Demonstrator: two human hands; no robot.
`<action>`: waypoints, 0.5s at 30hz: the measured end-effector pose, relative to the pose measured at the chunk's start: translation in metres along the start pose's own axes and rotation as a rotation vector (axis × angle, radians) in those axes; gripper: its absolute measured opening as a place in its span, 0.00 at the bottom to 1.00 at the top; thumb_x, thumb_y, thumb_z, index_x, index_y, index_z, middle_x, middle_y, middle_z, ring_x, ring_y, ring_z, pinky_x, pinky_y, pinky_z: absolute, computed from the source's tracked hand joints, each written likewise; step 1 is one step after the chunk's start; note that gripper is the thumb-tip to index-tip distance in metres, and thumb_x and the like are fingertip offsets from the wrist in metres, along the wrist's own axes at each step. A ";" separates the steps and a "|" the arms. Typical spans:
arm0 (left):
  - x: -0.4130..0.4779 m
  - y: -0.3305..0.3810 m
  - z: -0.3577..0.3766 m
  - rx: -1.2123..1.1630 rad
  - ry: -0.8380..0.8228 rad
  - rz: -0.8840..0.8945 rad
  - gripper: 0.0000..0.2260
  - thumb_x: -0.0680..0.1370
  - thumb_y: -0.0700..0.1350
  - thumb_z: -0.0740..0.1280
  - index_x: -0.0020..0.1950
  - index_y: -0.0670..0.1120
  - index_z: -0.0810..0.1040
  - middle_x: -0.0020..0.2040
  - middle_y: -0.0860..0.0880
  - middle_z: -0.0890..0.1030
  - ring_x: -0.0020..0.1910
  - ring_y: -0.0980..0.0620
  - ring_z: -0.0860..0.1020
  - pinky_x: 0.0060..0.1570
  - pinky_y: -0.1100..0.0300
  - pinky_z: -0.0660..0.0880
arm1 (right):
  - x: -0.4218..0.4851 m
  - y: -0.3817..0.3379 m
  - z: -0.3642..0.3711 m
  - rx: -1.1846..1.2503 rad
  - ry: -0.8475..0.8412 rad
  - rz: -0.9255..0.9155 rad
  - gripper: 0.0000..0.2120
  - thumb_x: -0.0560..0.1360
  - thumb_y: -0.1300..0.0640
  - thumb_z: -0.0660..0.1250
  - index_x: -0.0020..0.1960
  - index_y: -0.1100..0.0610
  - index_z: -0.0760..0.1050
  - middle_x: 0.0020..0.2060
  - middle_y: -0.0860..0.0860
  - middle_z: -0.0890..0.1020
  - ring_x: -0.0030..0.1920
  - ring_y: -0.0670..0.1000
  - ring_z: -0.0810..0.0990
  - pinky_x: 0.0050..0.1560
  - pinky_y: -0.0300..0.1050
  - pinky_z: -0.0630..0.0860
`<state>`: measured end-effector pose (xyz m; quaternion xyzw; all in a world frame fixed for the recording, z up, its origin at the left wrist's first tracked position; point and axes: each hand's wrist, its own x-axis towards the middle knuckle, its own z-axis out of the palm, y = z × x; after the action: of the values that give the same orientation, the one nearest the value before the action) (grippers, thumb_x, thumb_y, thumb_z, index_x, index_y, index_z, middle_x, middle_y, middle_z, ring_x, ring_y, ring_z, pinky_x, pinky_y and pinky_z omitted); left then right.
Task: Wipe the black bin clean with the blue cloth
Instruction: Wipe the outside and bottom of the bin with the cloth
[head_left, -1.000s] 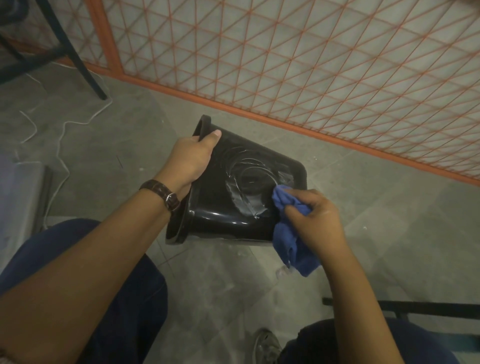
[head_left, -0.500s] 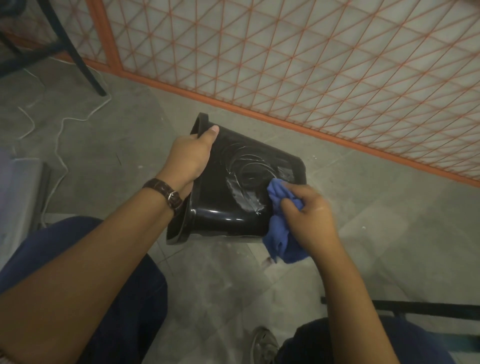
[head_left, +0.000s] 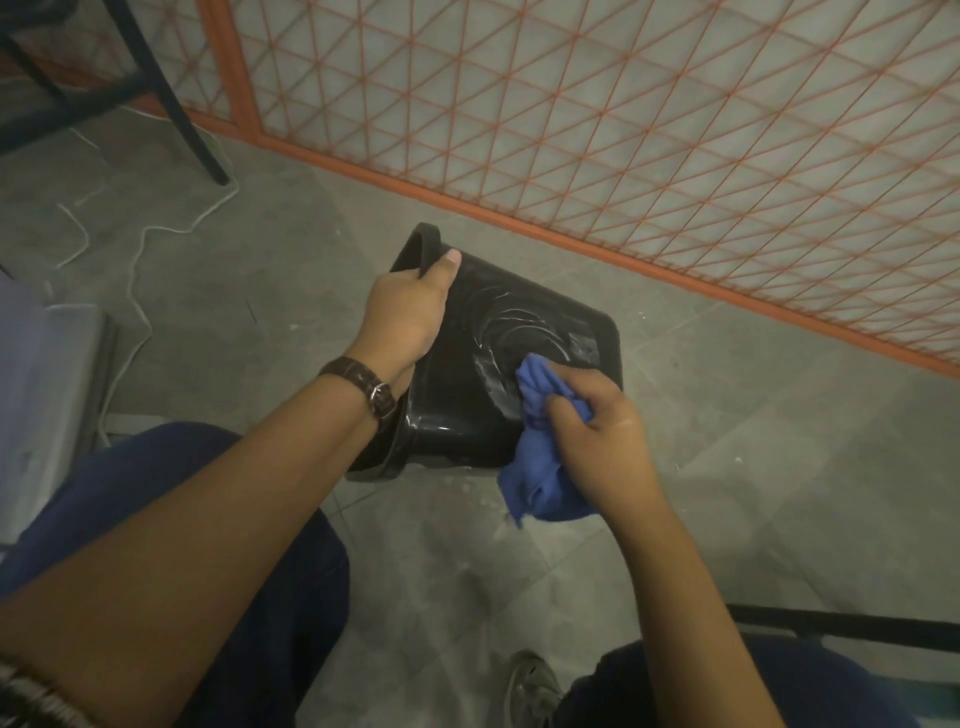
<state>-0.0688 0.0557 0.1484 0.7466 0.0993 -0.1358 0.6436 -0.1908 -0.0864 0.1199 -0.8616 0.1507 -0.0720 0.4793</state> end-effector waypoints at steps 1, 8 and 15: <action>0.000 0.000 0.000 0.024 0.002 0.005 0.18 0.78 0.55 0.62 0.32 0.46 0.72 0.33 0.50 0.75 0.33 0.54 0.74 0.34 0.63 0.71 | -0.001 -0.001 0.000 -0.012 -0.034 -0.016 0.16 0.73 0.63 0.62 0.53 0.46 0.77 0.48 0.45 0.79 0.50 0.41 0.78 0.53 0.30 0.71; -0.005 0.000 0.002 -0.029 -0.043 -0.049 0.16 0.78 0.56 0.62 0.36 0.46 0.74 0.37 0.49 0.77 0.39 0.51 0.77 0.43 0.58 0.76 | 0.005 0.004 -0.023 -0.140 0.122 0.083 0.16 0.75 0.62 0.59 0.57 0.48 0.78 0.50 0.45 0.79 0.46 0.40 0.77 0.45 0.26 0.69; -0.004 0.000 0.001 -0.062 0.011 -0.047 0.16 0.77 0.55 0.63 0.36 0.46 0.75 0.38 0.46 0.78 0.43 0.46 0.79 0.49 0.51 0.78 | -0.002 -0.005 0.000 -0.115 -0.026 -0.098 0.13 0.71 0.61 0.61 0.49 0.49 0.80 0.45 0.45 0.78 0.47 0.34 0.75 0.48 0.23 0.67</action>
<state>-0.0724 0.0547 0.1498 0.7244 0.1246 -0.1436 0.6626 -0.1915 -0.0828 0.1241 -0.8949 0.1061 -0.0756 0.4268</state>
